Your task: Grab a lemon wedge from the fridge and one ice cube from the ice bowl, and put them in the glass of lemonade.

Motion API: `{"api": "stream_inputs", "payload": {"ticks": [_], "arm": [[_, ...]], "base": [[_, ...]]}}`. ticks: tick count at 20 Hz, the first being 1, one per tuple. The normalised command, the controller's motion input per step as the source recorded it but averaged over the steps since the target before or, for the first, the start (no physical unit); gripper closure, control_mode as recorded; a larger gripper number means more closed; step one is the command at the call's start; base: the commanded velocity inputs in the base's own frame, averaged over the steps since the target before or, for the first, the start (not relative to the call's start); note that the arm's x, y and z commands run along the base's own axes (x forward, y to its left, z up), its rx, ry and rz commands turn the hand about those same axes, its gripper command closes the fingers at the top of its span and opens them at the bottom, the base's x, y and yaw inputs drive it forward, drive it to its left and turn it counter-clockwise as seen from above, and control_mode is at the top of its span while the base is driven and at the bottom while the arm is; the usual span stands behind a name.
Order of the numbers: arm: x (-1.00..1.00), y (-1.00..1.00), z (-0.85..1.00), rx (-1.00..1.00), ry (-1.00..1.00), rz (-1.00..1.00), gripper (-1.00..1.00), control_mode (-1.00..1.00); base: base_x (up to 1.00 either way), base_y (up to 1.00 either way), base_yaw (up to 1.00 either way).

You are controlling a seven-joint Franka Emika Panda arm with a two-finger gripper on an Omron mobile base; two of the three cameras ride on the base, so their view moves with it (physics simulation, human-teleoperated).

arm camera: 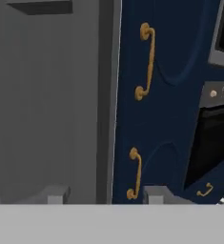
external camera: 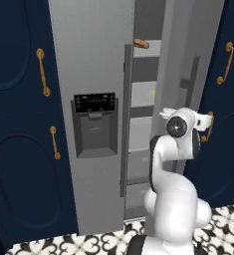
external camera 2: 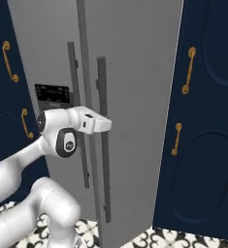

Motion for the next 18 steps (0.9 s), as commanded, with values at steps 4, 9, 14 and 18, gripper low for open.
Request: {"api": "stream_inputs", "payload": {"ticks": [4, 9, 14, 18], "arm": [[-1.00, -0.15, 1.00, 0.00, 0.00, -0.12, -1.00, -1.00], [-0.82, 0.73, 0.95, -0.23, -0.01, 0.11, -1.00, -1.00], [-0.10, 1.00, 0.18, -0.28, 0.08, 0.00, -1.00, -1.00], [0.14, 0.90, 0.00, -0.07, 0.11, -0.19, -1.00, -1.00]], "base": [[0.00, 0.00, 0.00], [0.00, 0.00, 0.00], [0.00, 0.00, 0.00], [0.00, 0.00, 0.00]]}}
